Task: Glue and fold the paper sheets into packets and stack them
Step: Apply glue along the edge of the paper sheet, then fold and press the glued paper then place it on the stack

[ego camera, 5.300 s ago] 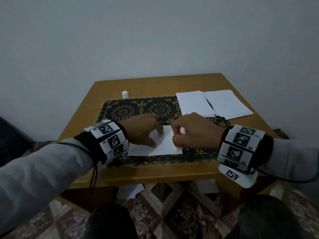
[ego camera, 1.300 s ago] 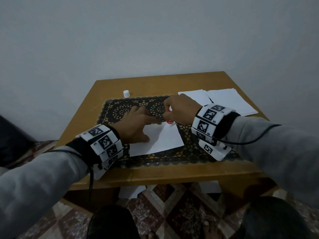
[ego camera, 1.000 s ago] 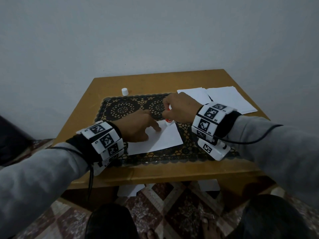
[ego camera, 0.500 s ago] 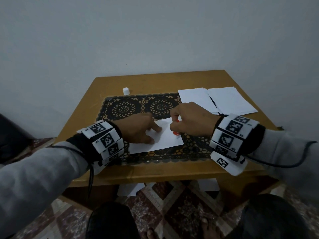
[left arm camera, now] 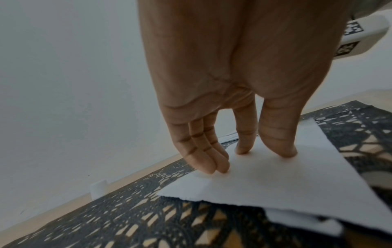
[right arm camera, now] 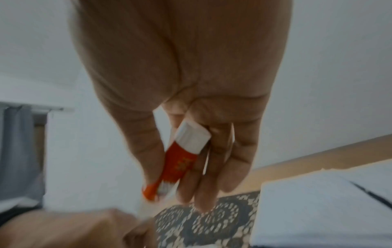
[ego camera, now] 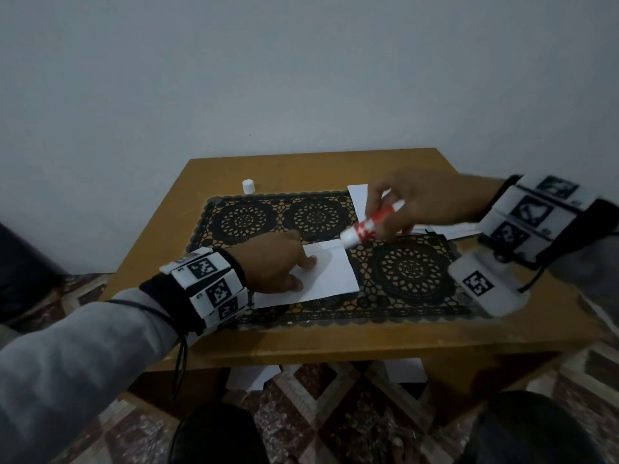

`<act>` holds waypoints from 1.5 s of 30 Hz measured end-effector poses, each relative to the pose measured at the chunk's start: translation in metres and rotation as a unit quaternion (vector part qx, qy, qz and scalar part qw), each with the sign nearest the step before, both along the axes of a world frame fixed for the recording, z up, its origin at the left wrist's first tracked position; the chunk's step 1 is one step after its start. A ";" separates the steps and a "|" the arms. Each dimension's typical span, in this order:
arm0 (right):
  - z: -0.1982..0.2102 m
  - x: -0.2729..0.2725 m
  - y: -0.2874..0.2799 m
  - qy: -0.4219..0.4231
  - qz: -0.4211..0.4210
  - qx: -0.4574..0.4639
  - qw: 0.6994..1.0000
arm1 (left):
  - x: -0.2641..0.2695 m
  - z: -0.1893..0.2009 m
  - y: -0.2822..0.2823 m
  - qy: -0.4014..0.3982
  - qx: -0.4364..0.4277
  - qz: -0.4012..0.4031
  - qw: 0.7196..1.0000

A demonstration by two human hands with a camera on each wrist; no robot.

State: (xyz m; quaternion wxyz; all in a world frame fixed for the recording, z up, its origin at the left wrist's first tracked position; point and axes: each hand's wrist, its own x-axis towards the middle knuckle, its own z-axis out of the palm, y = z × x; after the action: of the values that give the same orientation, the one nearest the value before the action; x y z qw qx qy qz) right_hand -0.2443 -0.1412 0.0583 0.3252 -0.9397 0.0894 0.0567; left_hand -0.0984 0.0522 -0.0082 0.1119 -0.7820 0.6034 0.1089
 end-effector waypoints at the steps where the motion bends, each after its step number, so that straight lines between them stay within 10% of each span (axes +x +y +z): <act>1: 0.003 0.001 -0.006 -0.025 -0.020 0.018 0.999 | -0.001 0.000 0.000 -0.001 -0.001 0.001 1.000; 10: -0.022 0.070 -0.054 -0.163 -0.247 0.061 0.953 | -0.010 -0.002 0.002 -0.080 0.007 -0.019 0.997; 25: -0.064 0.191 -0.057 -0.074 -0.253 -0.128 0.956 | -0.014 -0.001 0.003 -0.122 -0.003 -0.051 0.991; 39: -0.043 0.165 -0.069 -0.062 -0.253 -0.145 0.955 | -0.017 -0.004 0.004 -0.143 0.005 -0.045 0.989; 45: -0.027 0.093 -0.096 0.021 -0.218 -0.294 0.931 | -0.018 -0.002 0.004 -0.127 0.003 -0.037 0.991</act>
State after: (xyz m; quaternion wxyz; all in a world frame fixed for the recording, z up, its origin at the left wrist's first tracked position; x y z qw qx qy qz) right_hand -0.1509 -0.2371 0.0313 0.0372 -0.9492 0.3114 -0.0241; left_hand -0.1161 0.0564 -0.0104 0.1937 -0.7664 0.6125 0.0058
